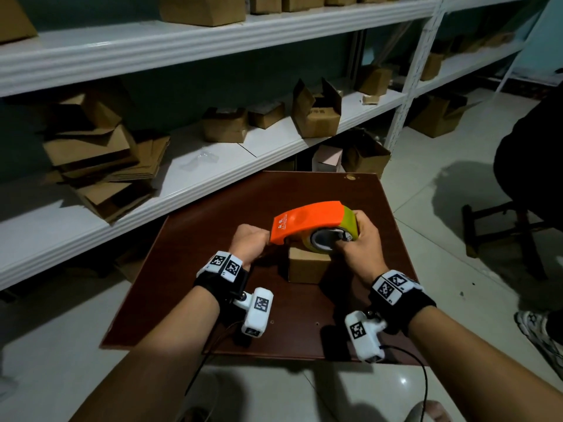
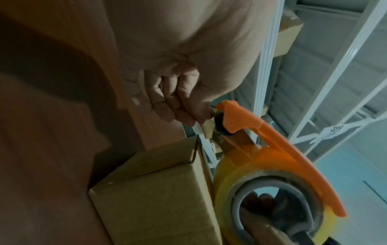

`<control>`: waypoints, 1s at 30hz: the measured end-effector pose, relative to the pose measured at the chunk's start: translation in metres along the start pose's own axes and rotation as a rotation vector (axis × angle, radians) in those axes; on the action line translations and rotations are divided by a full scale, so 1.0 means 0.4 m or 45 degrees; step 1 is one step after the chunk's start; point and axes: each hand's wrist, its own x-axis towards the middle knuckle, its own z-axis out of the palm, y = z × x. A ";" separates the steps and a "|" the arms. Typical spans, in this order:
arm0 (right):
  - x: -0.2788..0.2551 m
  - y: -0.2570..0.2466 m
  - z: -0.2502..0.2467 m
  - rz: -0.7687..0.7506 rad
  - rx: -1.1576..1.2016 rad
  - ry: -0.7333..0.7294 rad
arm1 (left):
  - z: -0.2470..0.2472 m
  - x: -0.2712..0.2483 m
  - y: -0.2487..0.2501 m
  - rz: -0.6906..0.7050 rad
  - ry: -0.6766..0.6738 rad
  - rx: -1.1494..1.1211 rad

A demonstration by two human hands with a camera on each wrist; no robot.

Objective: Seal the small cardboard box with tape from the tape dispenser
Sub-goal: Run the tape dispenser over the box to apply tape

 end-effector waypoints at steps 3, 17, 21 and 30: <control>0.001 -0.003 0.004 0.022 0.004 0.029 | -0.005 0.001 0.000 0.012 0.026 0.007; -0.014 -0.020 0.008 0.263 -0.358 -0.051 | -0.013 -0.025 0.014 0.059 0.019 0.053; -0.020 -0.023 -0.001 0.255 -0.328 -0.005 | 0.003 -0.029 0.021 0.060 -0.008 0.101; -0.026 -0.006 -0.016 0.247 -0.312 0.020 | 0.006 -0.037 0.058 0.296 0.092 0.577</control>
